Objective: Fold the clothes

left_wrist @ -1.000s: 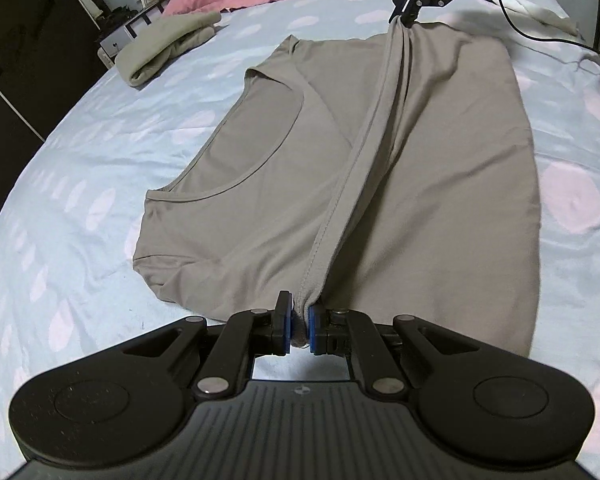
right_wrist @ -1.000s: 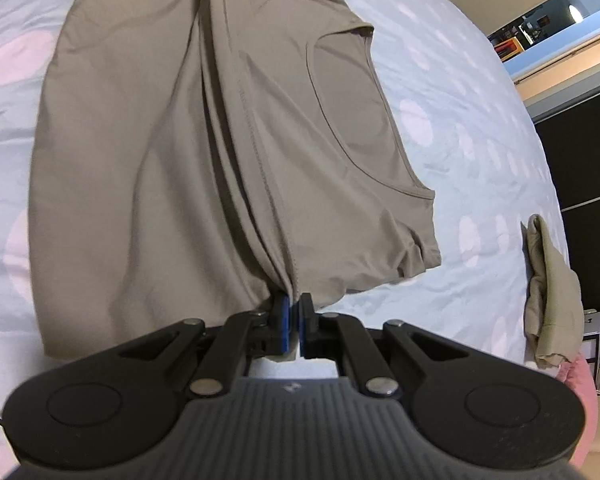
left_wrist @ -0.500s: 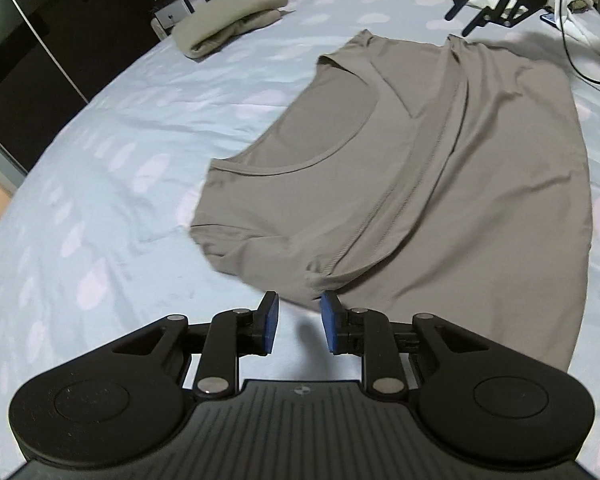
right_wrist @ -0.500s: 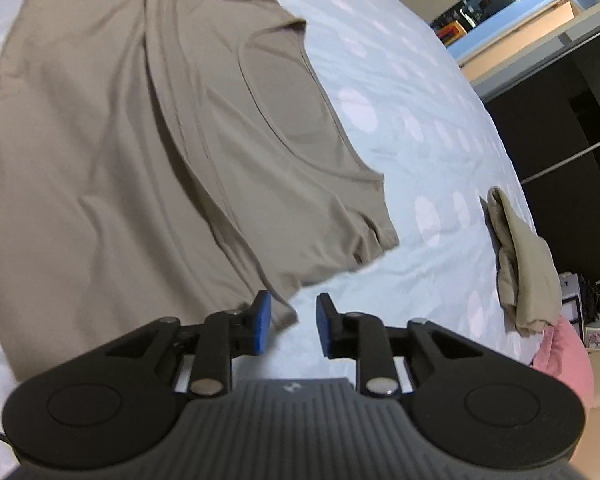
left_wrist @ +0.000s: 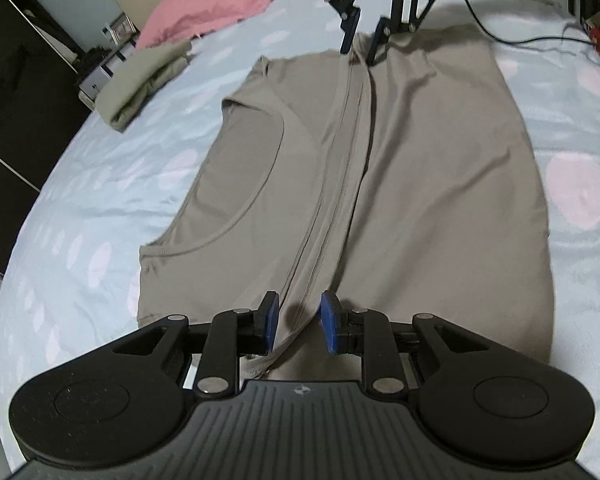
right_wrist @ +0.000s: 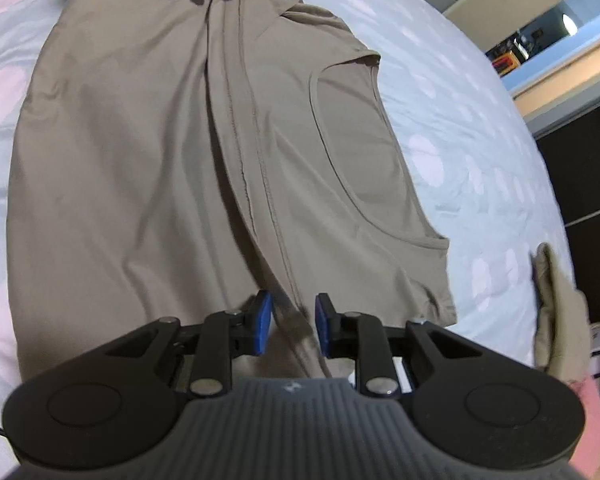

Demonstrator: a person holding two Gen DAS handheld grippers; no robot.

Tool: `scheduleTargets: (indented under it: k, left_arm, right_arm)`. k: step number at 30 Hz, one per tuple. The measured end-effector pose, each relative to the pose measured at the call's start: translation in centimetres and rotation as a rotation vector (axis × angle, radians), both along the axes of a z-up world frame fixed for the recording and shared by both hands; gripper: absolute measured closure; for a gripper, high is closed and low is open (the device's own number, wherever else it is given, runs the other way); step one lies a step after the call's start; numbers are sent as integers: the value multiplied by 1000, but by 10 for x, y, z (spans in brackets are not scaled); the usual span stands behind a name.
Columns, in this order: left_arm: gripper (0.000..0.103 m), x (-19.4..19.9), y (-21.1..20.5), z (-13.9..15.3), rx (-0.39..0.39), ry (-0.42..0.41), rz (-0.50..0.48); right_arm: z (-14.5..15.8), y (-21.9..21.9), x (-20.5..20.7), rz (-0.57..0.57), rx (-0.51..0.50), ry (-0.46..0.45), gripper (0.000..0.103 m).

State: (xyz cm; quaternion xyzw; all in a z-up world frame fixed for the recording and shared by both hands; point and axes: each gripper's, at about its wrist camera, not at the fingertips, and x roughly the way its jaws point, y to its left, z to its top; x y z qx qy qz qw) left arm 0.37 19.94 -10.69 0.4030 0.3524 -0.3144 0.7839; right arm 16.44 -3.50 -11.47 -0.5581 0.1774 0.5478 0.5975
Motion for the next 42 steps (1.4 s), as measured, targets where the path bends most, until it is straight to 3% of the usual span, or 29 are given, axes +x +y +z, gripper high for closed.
scheduleTargets:
  k: [2,10,13,20,24,27,32,36,42]
  left_arm:
    - [82,2,3,-2,12,25,-7]
    - [82,11,6,-13,84,54,-58]
    - [103,20,6,-9,71,94,-47]
    - [103,51,27,8,-72,126,133]
    - [102,60,25,0,-35,135,184]
    - [96,62,26,-2,-4,140,202]
    - [83,61,45,12,-48,142,242]
    - [83,57,59,23,-108,141,265]
    - [83,51,47,14,-87,172,220]
  right_arm:
    - [-1,3,3,-8,-4,18,89]
    - [-6,4,5,-6,-9,38,89]
    - [-5,4,5,-10,-8,47,90]
    - [1,4,15,-60,44,39,98]
    - [-1,6,21,-91,56,12,99]
    - [-3,6,24,-112,56,-23,97]
    - [9,-10,46,-178,46,29,77]
    - [20,-29,67,-228,48,126,77]
    - [16,-29,65,-216,31,206,77]
